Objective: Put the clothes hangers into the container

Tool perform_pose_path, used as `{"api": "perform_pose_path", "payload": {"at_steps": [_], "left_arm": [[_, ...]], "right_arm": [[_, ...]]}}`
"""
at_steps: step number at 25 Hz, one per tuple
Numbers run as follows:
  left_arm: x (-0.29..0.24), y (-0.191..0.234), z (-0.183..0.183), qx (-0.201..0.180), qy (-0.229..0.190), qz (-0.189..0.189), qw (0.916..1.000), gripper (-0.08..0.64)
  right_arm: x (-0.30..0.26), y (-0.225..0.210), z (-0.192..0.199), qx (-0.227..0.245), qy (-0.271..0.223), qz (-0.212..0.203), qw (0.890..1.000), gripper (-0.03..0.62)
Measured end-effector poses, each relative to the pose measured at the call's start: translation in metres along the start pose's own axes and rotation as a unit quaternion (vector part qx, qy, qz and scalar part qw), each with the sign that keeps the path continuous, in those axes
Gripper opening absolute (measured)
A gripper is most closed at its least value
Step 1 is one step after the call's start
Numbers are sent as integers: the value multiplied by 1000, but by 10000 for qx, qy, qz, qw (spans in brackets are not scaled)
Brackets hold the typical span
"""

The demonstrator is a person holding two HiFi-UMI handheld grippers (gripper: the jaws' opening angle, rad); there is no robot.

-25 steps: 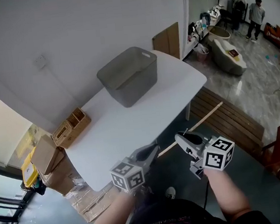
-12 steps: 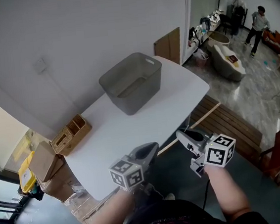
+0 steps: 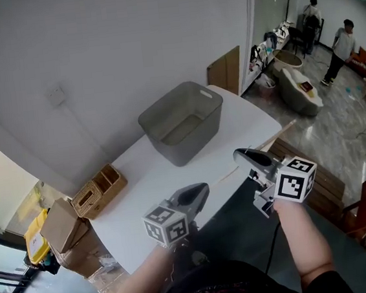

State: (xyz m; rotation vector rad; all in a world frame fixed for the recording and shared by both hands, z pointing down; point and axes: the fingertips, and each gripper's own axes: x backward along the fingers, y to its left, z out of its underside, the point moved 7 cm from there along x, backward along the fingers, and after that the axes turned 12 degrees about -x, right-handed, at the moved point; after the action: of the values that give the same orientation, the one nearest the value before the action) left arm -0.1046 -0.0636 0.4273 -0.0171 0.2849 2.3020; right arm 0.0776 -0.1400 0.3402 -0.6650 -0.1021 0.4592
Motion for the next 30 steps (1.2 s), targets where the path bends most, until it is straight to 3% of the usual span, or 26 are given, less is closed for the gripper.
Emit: {"api": "perform_pose_path", "payload": {"at_steps": [16,25,30], "left_arm": [[12,59,-39,-258,-297,-347,9986,0],[-26,81,-76,-421,-540,-821,9943,0],[-58,94,-96,-519,-638,-1143,9900,0]], "right_arm": [[-73,18,-80,348,-187,-460,9982,17],[-104,7,-151,724,74,-915,9931,17],[-130,-19,-190,653,297,-1279,9892,17]]}}
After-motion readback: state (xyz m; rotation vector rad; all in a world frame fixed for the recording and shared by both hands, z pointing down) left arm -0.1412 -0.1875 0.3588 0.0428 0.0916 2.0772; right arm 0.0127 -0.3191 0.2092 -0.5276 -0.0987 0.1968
